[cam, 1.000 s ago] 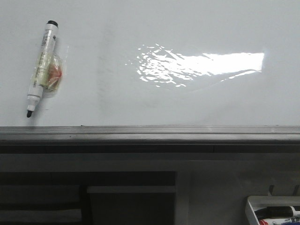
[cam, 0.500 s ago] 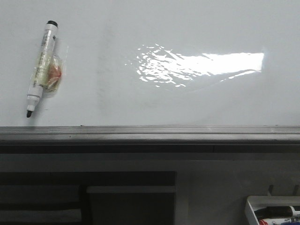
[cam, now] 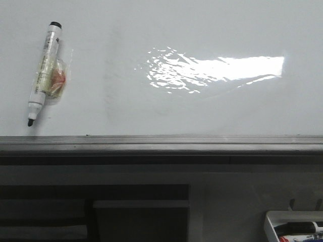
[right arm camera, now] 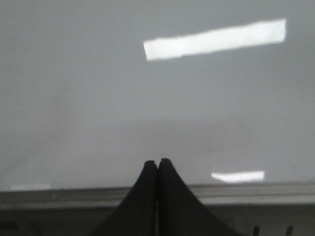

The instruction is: Write number 5 on whiteboard

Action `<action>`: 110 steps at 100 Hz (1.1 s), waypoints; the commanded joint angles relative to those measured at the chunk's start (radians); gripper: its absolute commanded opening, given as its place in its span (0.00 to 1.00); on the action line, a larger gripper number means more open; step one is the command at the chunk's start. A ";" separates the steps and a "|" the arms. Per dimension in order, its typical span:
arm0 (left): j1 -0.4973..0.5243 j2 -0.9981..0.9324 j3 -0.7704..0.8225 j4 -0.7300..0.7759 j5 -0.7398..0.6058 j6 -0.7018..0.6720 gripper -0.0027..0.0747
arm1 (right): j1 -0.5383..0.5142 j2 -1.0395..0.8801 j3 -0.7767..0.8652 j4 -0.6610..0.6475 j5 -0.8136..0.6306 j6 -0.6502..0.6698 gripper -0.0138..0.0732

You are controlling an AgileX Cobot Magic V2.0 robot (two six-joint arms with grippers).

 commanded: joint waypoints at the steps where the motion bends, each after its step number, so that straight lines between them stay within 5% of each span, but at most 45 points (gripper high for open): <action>1: 0.001 0.036 -0.088 0.039 -0.017 -0.009 0.01 | -0.004 0.109 -0.106 0.009 0.063 0.002 0.09; 22: 0.001 0.072 -0.136 0.106 -0.019 -0.009 0.04 | -0.004 0.278 -0.179 0.009 0.090 -0.004 0.09; 35: 0.001 0.087 -0.133 0.106 -0.017 -0.009 0.38 | -0.004 0.306 -0.179 0.009 0.082 -0.004 0.09; 47: 0.001 0.087 -0.121 0.106 -0.211 -0.009 0.61 | -0.004 0.309 -0.179 0.009 0.080 -0.004 0.09; 57: 0.001 0.087 -0.114 0.108 -0.320 -0.009 0.59 | -0.004 0.309 -0.179 0.009 0.080 -0.004 0.09; 79: -0.025 0.166 -0.114 0.063 -0.257 -0.013 0.54 | -0.004 0.309 -0.179 0.009 0.103 -0.004 0.09; 110: -0.318 0.438 -0.171 0.065 -0.310 -0.013 0.54 | -0.004 0.309 -0.179 0.009 0.110 -0.004 0.09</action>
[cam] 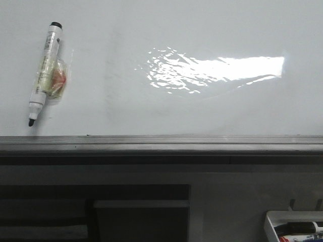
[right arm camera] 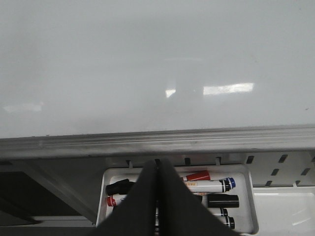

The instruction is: Write number 5 on whiteboard

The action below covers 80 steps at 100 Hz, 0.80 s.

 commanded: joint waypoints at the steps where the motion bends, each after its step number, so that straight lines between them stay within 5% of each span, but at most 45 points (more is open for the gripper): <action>1: -0.093 0.084 -0.058 -0.007 -0.119 -0.009 0.54 | -0.004 0.016 -0.035 -0.002 -0.065 -0.005 0.09; 19: -0.205 0.272 -0.105 -0.113 -0.193 -0.009 0.54 | -0.004 0.016 -0.035 -0.002 -0.061 -0.005 0.09; 80: -0.270 0.736 -0.241 -0.141 -0.254 -0.025 0.54 | -0.004 0.016 -0.035 -0.002 -0.082 -0.005 0.09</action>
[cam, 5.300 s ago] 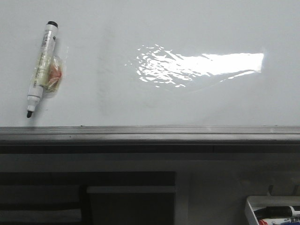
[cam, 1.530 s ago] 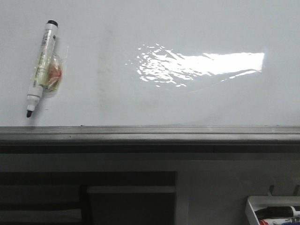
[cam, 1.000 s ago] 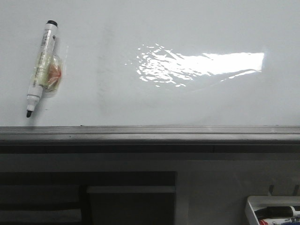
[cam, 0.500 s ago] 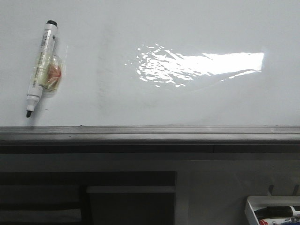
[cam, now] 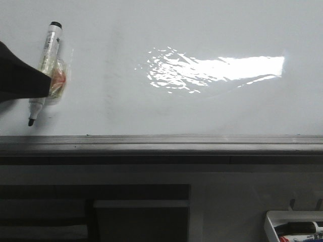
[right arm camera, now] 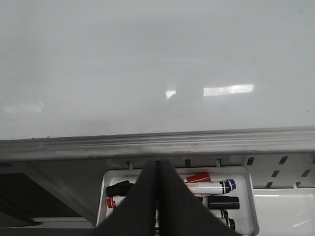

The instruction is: Write number 5 on whiteboard

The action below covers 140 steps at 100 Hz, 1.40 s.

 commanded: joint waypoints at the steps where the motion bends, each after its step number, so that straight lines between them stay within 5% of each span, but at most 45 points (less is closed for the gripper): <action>1: -0.019 0.023 -0.037 -0.013 -0.096 -0.014 0.54 | -0.004 0.016 -0.035 -0.002 -0.078 -0.005 0.09; 26: -0.016 0.129 -0.037 -0.009 -0.110 -0.014 0.50 | -0.004 0.016 -0.035 -0.002 -0.097 -0.005 0.09; 33: -0.016 0.167 -0.037 -0.009 -0.122 -0.014 0.39 | -0.004 0.016 -0.035 -0.002 -0.097 -0.005 0.09; 46: -0.016 0.219 -0.037 0.002 -0.104 -0.014 0.01 | -0.004 0.016 -0.037 0.046 -0.095 -0.005 0.09; 58: -0.016 0.218 -0.037 0.066 -0.066 -0.012 0.01 | 0.013 0.016 -0.058 0.185 -0.100 -0.005 0.09; 67: -0.016 0.205 -0.037 0.116 -0.066 -0.012 0.01 | 0.097 0.016 -0.098 0.214 -0.103 -0.023 0.09; 87: -0.029 0.111 -0.037 0.169 -0.068 -0.012 0.01 | 0.408 0.072 -0.172 0.214 -0.073 -0.299 0.09; 103: -0.051 0.010 -0.037 0.409 -0.081 -0.012 0.01 | 0.648 0.179 -0.204 0.190 -0.079 -0.430 0.09; 122: -0.071 -0.059 -0.037 0.763 -0.153 -0.012 0.01 | 0.868 0.289 -0.219 0.154 -0.162 -0.438 0.10; 140: -0.072 -0.060 -0.037 0.866 -0.210 -0.012 0.01 | 0.970 0.398 -0.327 0.200 -0.180 -0.438 0.29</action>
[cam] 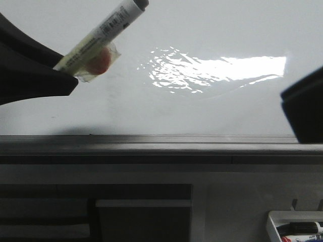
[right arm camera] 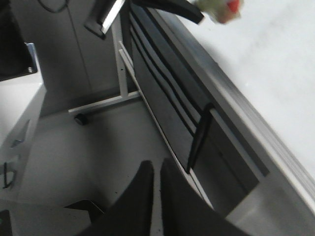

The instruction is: Write number 5 on whiteboard

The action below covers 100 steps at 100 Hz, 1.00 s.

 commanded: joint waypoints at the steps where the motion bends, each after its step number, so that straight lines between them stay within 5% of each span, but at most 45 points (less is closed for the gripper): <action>1: -0.007 -0.016 -0.025 0.021 -0.110 -0.010 0.01 | 0.029 0.048 -0.092 0.036 -0.102 -0.012 0.32; 17: -0.007 -0.016 -0.025 0.097 -0.195 -0.010 0.01 | 0.028 0.133 -0.185 0.045 -0.212 -0.012 0.55; 54: -0.007 -0.016 -0.010 0.105 -0.229 -0.014 0.01 | 0.025 0.371 -0.305 0.118 -0.267 -0.012 0.54; 100: -0.007 -0.016 0.021 0.105 -0.290 -0.039 0.01 | -0.001 0.281 -0.383 0.054 -0.178 -0.012 0.54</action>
